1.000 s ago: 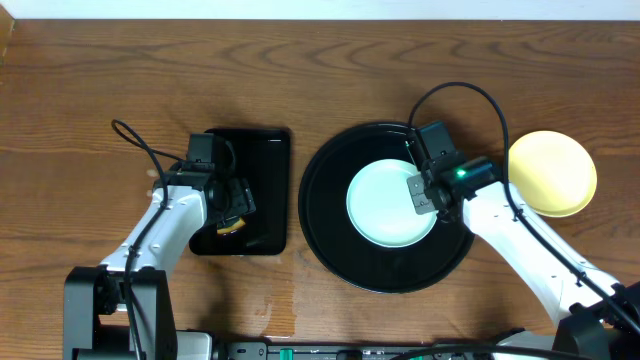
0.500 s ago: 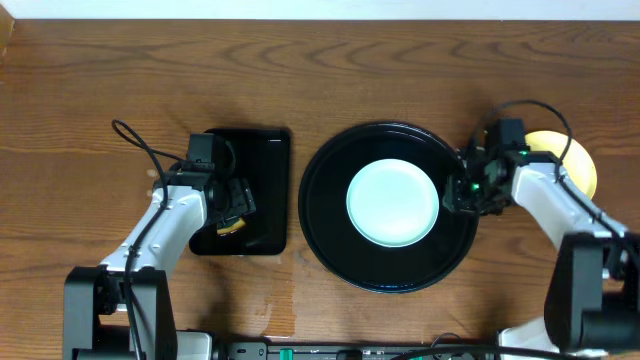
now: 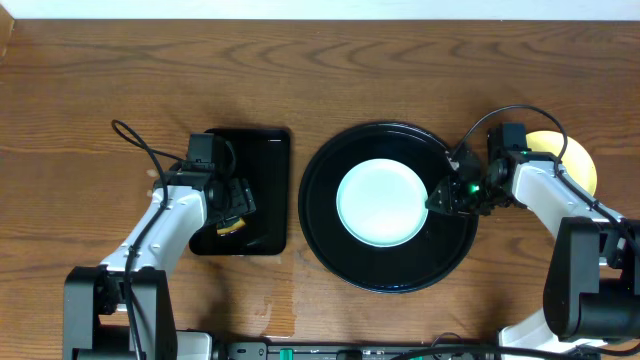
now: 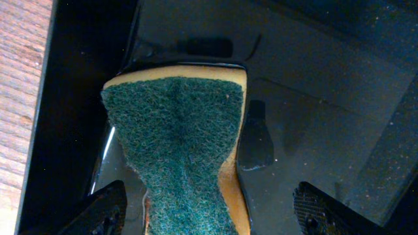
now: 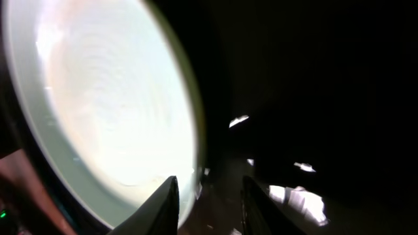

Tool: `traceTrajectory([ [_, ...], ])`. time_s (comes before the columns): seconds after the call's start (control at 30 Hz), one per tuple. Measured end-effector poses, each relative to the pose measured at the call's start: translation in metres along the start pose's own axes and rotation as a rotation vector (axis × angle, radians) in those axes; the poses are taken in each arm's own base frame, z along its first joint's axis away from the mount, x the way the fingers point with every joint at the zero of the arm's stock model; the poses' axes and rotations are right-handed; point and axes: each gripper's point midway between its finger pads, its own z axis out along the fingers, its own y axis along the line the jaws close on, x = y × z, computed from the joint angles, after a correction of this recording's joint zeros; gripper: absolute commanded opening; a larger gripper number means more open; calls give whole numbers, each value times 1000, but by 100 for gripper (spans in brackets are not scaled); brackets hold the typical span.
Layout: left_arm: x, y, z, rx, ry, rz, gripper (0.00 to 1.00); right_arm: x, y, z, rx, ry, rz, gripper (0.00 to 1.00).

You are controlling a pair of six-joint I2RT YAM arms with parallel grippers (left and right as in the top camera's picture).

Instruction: Clean dirty plates on tray and stack at the side

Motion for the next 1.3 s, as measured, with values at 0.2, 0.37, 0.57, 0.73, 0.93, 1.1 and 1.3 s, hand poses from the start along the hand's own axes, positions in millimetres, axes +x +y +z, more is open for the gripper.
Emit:
traceTrajectory([
  [0.2,0,0,0,0,0,0,82,-1,6,1,-27,-2,-15,35],
  [0.37,0,0,0,0,0,0,82,-7,7,10,30,-16,-60,33],
  [0.57,0,0,0,0,0,0,82,-12,11,26,73,-36,-71,12],
  [0.73,0,0,0,0,0,0,82,-12,6,27,102,-42,-28,1],
  [0.93,0,0,0,0,0,0,82,-12,6,21,126,-52,-18,1],
  [1.1,0,0,0,0,0,0,83,-28,25,-13,152,-174,-87,1],
  [1.3,0,0,0,0,0,0,82,-38,37,-72,351,-356,-176,1],
])
